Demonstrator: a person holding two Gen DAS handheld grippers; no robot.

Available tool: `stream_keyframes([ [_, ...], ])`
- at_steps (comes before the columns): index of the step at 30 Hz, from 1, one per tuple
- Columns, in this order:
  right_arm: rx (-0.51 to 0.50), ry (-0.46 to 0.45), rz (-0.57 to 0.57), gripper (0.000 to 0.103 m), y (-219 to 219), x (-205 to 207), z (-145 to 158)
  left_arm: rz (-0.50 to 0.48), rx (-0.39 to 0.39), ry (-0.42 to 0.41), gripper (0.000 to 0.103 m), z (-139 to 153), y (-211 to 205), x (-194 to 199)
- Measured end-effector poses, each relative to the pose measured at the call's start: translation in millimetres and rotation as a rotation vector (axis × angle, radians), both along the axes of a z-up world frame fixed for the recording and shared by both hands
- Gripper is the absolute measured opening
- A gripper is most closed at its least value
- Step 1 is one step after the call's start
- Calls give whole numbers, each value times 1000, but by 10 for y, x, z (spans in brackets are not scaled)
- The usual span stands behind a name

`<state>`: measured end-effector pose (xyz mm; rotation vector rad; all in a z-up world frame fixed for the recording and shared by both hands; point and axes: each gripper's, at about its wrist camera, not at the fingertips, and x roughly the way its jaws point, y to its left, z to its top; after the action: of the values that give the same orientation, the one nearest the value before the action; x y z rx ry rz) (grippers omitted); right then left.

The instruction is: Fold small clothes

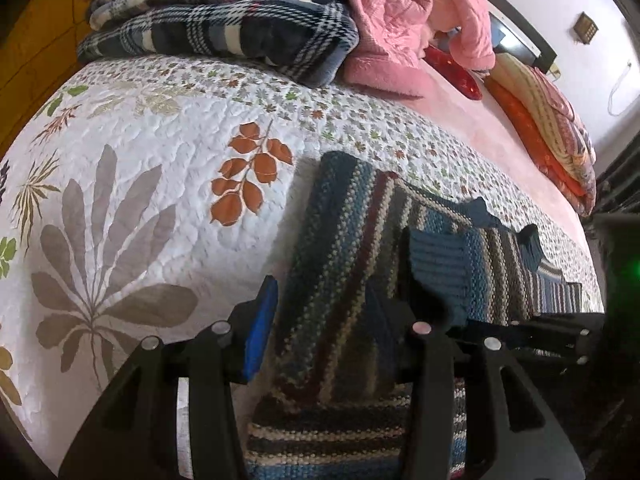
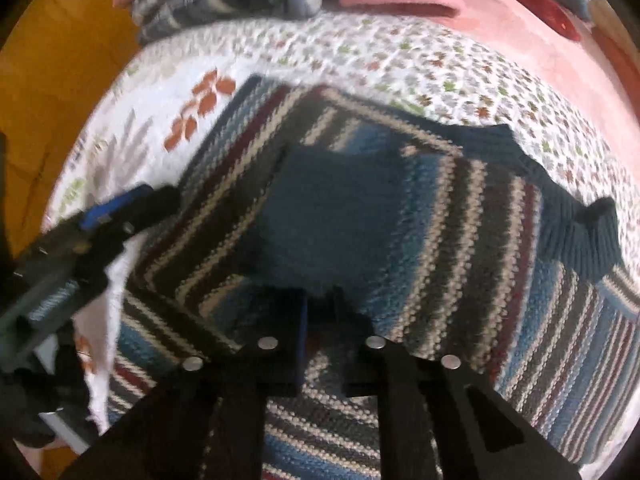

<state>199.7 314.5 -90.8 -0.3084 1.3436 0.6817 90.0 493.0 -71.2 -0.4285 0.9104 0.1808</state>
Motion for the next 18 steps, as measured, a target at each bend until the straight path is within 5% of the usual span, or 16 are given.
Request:
stream_keyframes([
  [11, 374, 60, -262, 10, -1184, 231, 754, -53, 36, -14, 46, 40, -226, 50],
  [18, 445, 56, -455, 10, -2105, 465, 764, -87, 60, 6, 46, -22, -397, 100],
])
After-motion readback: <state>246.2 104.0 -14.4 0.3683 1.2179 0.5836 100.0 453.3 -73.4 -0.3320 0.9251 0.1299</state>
